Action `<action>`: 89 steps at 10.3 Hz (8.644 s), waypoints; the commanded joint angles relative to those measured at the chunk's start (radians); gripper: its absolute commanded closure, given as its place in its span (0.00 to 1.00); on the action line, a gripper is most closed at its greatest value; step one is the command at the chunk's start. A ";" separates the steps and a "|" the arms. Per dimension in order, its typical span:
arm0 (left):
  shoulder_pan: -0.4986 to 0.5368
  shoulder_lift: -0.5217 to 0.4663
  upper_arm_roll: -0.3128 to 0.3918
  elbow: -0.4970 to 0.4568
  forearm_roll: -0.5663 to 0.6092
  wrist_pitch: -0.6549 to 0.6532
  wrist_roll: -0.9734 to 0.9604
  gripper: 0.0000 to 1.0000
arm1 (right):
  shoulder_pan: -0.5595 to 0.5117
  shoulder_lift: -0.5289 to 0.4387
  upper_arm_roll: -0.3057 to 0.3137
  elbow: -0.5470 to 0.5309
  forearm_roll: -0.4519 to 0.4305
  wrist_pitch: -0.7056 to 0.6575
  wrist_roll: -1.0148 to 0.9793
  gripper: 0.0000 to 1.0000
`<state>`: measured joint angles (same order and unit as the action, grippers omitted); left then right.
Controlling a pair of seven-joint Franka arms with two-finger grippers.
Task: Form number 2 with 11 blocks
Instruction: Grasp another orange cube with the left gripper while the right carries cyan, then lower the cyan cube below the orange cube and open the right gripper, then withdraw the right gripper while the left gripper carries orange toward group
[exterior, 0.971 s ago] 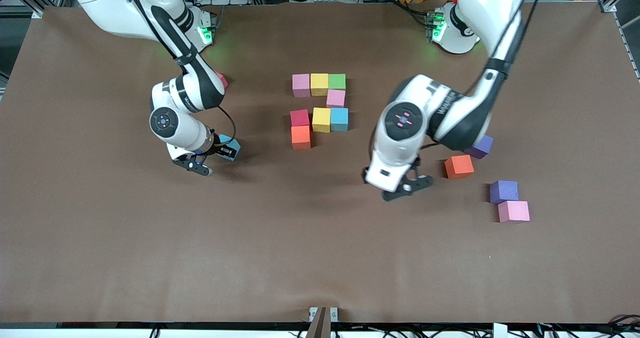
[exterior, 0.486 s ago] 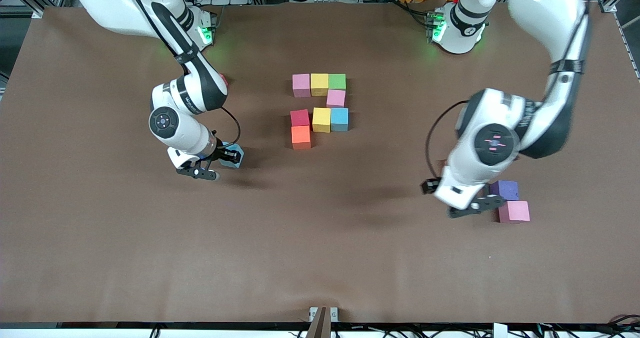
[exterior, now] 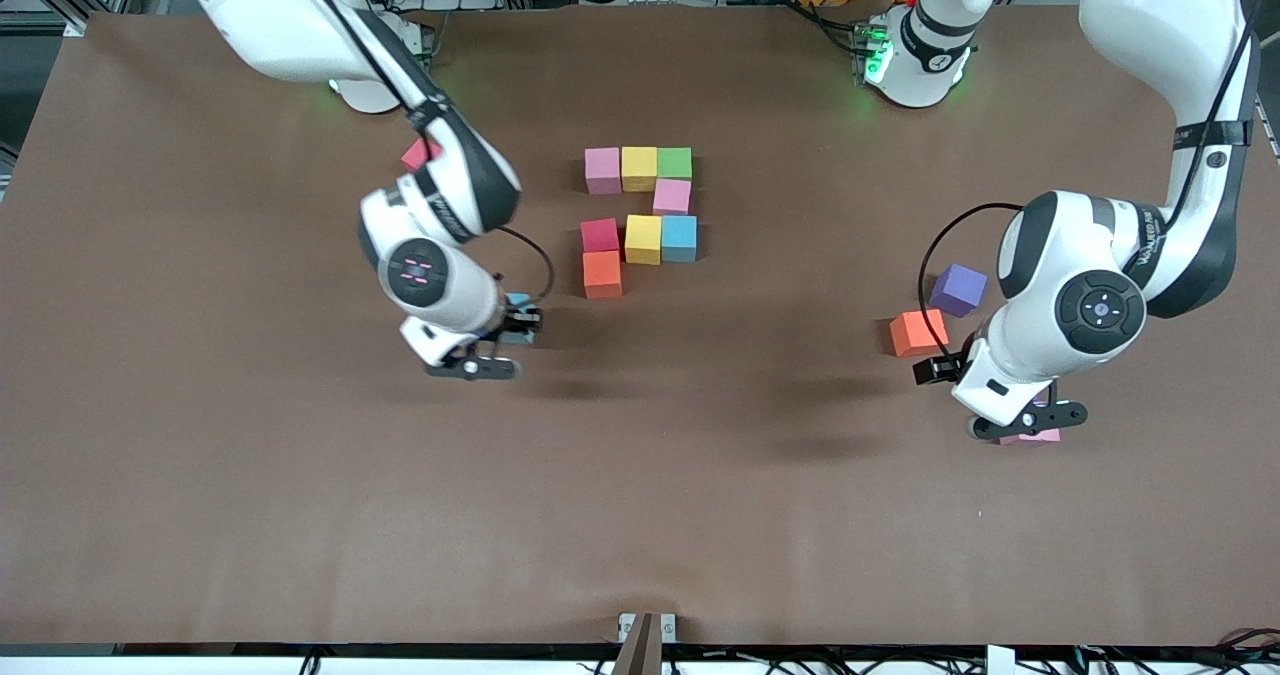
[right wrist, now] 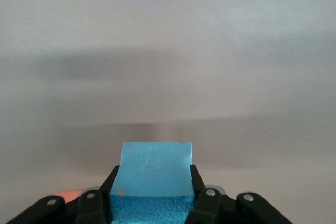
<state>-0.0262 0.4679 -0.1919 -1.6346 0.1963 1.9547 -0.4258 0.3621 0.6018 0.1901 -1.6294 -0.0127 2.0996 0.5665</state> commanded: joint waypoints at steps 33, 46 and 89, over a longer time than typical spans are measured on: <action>0.246 0.052 -0.196 -0.334 -0.017 0.313 0.045 0.00 | 0.238 0.177 -0.041 0.143 -0.064 0.026 0.125 0.51; 0.256 0.052 -0.196 -0.337 -0.024 0.308 0.042 0.01 | 0.132 -0.020 -0.038 0.105 -0.049 -0.061 0.153 0.00; -0.125 0.127 -0.195 -0.096 -0.118 0.266 -0.894 0.80 | -0.301 -0.534 -0.161 -0.139 -0.001 -0.232 -0.558 0.00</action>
<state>-0.1120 0.5632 -0.3932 -1.7863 0.0913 2.2352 -1.2368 0.0745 0.0654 0.0248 -1.8790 -0.0242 1.9513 0.0709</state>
